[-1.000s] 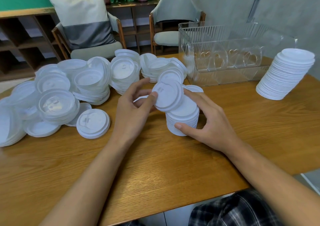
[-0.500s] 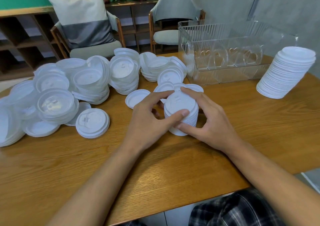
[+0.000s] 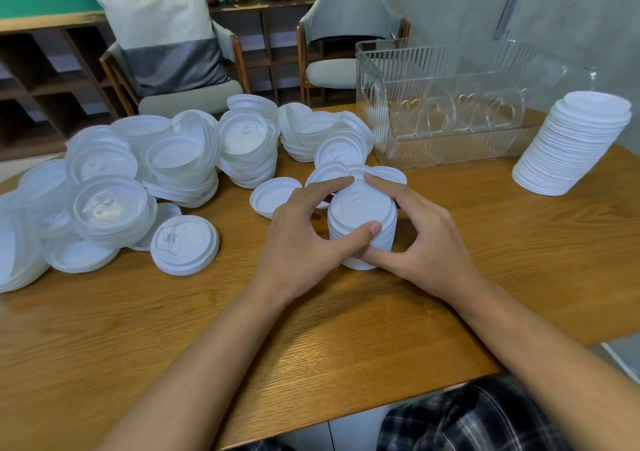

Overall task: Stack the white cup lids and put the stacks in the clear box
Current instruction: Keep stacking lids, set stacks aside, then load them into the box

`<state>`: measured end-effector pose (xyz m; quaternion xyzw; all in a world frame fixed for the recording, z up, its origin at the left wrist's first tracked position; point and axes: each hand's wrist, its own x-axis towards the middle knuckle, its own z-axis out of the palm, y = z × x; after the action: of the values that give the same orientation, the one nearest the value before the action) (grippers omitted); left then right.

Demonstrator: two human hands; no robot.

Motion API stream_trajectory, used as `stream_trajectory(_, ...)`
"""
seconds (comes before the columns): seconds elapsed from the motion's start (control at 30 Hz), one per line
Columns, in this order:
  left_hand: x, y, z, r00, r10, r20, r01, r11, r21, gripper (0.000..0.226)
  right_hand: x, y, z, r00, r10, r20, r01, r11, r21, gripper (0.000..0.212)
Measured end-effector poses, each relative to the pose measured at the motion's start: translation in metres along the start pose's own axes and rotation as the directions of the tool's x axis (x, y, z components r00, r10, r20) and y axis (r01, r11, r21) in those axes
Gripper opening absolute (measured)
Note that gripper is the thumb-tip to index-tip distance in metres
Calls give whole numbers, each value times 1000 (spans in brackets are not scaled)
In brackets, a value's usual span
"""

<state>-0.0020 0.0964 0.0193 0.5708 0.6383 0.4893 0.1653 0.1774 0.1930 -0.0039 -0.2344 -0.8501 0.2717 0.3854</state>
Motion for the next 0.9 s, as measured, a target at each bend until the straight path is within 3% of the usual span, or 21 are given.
stream_trajectory(0.27, 2, 1, 10, 1000, -12, 1, 12, 996, -87, 59, -1, 3, 0, 1000, 10, -21, -9, 1000, 28, 87)
stream_trajectory(0.6, 3, -9, 4, 995, 51, 83, -47, 998, -50, 58, -1, 3, 3, 1000, 11, -24, -11, 1000, -6, 84)
stream_trajectory(0.67, 4, -14, -3, 998, 61, 20, -60, 996, -65, 54, 0, 2, 3, 999, 27, -32, -29, 999, -43, 85)
stream_trajectory(0.77, 9, -26, -8, 994, 41, -98, -39, 999, 24, 38, 0, 3, 4, 997, 49, -51, -52, 996, -70, 84)
stream_trajectory(0.9, 15, -45, -2, 996, 76, 38, -83, 960, 268, 43, 0, 3, 3, 996, 50, -74, -56, 995, -78, 81)
